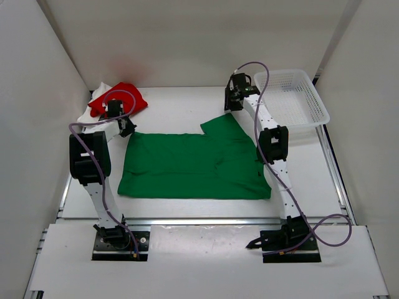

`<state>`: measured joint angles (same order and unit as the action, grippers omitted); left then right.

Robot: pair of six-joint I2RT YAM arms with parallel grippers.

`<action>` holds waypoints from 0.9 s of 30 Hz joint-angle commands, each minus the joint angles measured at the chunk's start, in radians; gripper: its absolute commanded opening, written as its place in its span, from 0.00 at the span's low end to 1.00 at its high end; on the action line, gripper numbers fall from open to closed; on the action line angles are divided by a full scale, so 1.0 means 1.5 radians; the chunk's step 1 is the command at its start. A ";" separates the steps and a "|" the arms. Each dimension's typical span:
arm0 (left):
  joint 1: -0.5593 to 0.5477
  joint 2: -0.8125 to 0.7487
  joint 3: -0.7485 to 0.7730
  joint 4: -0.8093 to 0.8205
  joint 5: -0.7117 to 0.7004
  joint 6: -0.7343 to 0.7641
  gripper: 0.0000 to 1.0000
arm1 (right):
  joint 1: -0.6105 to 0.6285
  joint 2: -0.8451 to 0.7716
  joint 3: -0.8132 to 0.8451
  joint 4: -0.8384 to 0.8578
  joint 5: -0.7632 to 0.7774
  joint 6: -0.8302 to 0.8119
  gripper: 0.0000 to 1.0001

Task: Fold and stack the t-shirts
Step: Grap the side of the flattened tshirt furthest away from the robot with both arms

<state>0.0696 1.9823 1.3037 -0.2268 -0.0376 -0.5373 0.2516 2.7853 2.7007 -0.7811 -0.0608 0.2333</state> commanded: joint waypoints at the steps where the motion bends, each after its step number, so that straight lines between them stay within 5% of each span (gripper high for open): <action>1: -0.002 -0.047 -0.003 0.012 0.008 -0.002 0.00 | 0.003 -0.031 0.003 -0.072 0.061 -0.006 0.35; 9: -0.002 -0.049 -0.005 0.018 0.014 -0.004 0.00 | 0.003 -0.055 -0.030 -0.080 0.085 -0.021 0.35; 18: -0.003 -0.057 -0.008 0.021 0.013 -0.006 0.00 | 0.010 -0.068 -0.013 -0.068 0.028 -0.015 0.00; 27: 0.010 -0.153 -0.092 0.059 0.040 -0.020 0.00 | 0.017 -0.233 -0.124 -0.144 0.018 -0.065 0.00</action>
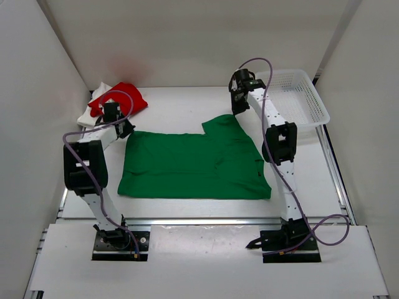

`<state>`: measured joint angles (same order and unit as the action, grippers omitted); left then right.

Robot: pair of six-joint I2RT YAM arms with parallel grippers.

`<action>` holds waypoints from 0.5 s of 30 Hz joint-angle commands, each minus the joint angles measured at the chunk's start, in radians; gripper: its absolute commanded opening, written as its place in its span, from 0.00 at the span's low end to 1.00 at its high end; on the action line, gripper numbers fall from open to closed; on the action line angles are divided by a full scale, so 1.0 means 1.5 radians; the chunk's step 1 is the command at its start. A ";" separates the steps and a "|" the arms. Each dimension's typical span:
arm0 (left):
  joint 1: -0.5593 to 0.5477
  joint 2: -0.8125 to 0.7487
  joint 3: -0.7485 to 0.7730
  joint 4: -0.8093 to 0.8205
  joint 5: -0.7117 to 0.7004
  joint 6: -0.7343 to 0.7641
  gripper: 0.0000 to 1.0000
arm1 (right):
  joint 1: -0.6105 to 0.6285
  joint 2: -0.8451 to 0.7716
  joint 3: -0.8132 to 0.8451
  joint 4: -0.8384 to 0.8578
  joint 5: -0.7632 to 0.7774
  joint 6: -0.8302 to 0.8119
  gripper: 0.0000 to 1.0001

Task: Fold and stack the t-shirts
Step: Grap the side of the flattened tshirt furthest away from the robot with both arms

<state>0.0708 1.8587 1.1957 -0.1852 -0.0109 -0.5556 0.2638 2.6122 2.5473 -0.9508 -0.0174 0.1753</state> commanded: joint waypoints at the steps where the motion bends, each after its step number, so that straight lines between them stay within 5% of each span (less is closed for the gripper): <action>1: 0.013 -0.074 -0.035 0.030 0.033 -0.016 0.00 | 0.024 -0.149 -0.058 -0.032 -0.004 -0.036 0.00; 5: 0.027 -0.109 -0.058 0.027 0.052 -0.015 0.00 | 0.036 -0.243 -0.171 -0.055 0.011 -0.031 0.01; 10: 0.052 -0.151 -0.100 0.035 0.076 -0.022 0.00 | 0.053 -0.497 -0.575 0.123 0.032 -0.009 0.00; 15: 0.065 -0.198 -0.143 0.048 0.079 -0.023 0.00 | 0.047 -0.632 -0.767 0.185 0.051 0.015 0.00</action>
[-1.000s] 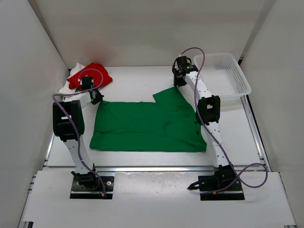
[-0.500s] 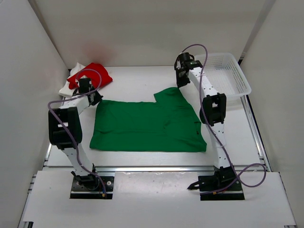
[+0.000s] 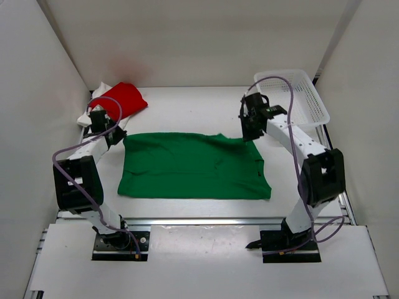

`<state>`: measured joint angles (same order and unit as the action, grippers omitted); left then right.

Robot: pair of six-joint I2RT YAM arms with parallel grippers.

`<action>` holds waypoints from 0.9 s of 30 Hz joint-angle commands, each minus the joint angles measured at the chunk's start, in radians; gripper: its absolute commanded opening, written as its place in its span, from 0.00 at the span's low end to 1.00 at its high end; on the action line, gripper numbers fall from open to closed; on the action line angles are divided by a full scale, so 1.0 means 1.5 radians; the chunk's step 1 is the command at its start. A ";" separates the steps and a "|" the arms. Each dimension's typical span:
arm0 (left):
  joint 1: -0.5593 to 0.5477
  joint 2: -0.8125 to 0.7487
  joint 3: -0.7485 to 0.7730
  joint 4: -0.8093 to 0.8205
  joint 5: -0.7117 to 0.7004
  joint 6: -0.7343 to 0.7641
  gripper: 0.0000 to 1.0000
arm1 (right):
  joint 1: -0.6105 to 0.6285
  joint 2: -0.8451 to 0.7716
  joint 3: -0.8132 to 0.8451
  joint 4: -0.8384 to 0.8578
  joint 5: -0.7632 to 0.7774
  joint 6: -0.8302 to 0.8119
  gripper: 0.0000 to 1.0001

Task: Fold and stack the t-shirts
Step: Grap the side of the flattened tshirt furthest away from the robot with both arms, then fold the other side of the tshirt into a rectangle

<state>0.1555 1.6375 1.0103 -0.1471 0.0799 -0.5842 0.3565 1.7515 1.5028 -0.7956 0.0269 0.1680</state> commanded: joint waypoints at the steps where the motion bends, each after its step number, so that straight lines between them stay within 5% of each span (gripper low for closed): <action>1: 0.014 -0.057 -0.027 0.019 0.020 -0.007 0.00 | -0.016 -0.089 -0.112 0.095 0.021 0.025 0.00; 19: 0.072 -0.160 -0.152 -0.020 0.077 -0.008 0.00 | -0.034 -0.427 -0.516 0.198 0.003 0.093 0.01; 23: 0.131 -0.187 -0.231 0.027 0.162 -0.062 0.17 | -0.019 -0.462 -0.602 0.223 0.000 0.154 0.03; 27: 0.161 -0.264 -0.283 0.075 0.193 -0.127 0.20 | -0.006 -0.491 -0.614 0.243 0.016 0.171 0.14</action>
<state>0.3775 1.3560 0.6064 -0.1249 0.2958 -0.6903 0.3405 1.0634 0.5720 -0.5156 0.0292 0.3775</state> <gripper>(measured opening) 0.191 0.121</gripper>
